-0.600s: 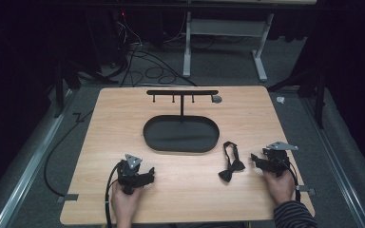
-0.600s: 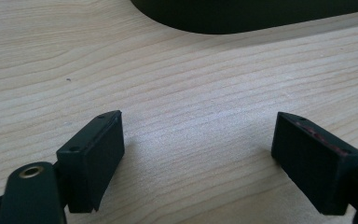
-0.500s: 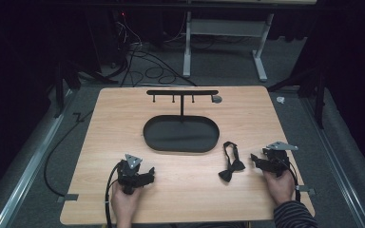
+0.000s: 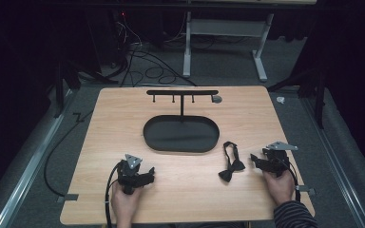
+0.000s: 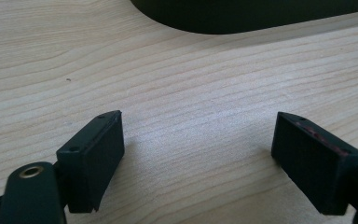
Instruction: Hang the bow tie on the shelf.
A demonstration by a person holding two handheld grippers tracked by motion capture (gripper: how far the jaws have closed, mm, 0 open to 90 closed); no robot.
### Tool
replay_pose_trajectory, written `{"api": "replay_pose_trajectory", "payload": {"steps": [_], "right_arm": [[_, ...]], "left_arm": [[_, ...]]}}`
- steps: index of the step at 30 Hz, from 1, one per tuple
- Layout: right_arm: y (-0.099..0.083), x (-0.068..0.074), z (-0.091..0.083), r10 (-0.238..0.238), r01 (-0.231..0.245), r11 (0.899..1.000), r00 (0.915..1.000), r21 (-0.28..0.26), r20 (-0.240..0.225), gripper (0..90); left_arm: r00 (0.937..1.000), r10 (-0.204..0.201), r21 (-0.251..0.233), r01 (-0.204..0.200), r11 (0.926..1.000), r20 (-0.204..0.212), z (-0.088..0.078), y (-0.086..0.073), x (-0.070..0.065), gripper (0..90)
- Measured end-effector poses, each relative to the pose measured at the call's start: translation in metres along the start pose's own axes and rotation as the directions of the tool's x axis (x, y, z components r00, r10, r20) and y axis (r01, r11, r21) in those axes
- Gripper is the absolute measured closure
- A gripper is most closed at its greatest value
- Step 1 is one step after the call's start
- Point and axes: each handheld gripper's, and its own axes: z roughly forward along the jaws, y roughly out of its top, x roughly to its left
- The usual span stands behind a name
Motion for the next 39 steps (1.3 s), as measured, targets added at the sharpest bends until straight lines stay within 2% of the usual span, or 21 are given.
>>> {"api": "replay_pose_trajectory", "payload": {"steps": [33, 39], "right_arm": [[0.0001, -0.0004, -0.0003, 0.0, 0.0, 1.0, 1.0, 0.001, -0.009, 39.0], [-0.0004, -0.002, -0.0031, 0.016, -0.016, 1.0, 0.9998, 0.006, -0.008, 43.5]], "left_arm": [[1.0, 0.001, 0.001, -0.001, 1.0, 0.0, -0.0001, 0.0001, 0.0, 17.3], [1.0, 0.0, 0.001, 0.0, 1.0, -0.001, 0.0, 0.0001, -0.0001, 17.3]]}}
